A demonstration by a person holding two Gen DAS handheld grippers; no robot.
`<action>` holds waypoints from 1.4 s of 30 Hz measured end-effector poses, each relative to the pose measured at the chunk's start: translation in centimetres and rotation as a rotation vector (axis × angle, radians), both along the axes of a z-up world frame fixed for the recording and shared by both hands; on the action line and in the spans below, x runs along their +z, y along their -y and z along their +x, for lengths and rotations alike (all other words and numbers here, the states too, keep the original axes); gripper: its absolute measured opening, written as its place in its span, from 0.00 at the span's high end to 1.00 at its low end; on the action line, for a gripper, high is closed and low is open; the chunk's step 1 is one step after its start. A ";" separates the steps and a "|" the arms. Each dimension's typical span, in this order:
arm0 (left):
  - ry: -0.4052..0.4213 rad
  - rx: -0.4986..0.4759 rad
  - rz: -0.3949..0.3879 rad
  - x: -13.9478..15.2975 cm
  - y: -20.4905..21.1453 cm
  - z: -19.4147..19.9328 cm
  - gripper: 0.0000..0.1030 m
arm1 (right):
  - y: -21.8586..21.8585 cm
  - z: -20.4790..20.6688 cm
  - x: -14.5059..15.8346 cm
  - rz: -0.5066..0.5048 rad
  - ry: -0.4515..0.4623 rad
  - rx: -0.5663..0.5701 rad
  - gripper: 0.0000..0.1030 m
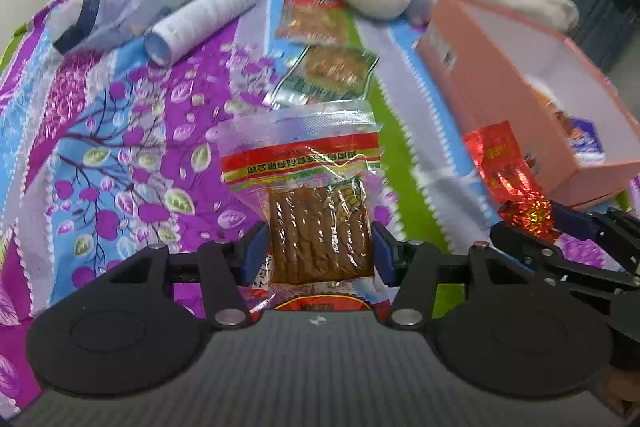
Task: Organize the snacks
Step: 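Carry the red candy and stick-snack pack over the pink box with both tools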
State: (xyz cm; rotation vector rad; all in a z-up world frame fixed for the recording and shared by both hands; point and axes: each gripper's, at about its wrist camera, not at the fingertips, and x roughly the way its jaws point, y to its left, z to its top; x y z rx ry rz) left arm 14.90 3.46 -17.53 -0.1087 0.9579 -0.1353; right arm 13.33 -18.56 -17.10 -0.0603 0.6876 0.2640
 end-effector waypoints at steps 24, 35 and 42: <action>0.153 -0.159 -0.110 9.7 5.5 -3.4 0.41 | 3.9 -4.1 8.2 0.038 0.147 -0.161 0.48; 0.167 -0.252 -0.145 10.7 9.9 -1.3 0.41 | 7.3 -4.5 8.4 0.040 0.149 -0.242 0.48; 0.163 -0.292 -0.157 10.7 13.2 2.6 0.41 | 10.1 -2.3 8.0 0.043 0.140 -0.294 0.48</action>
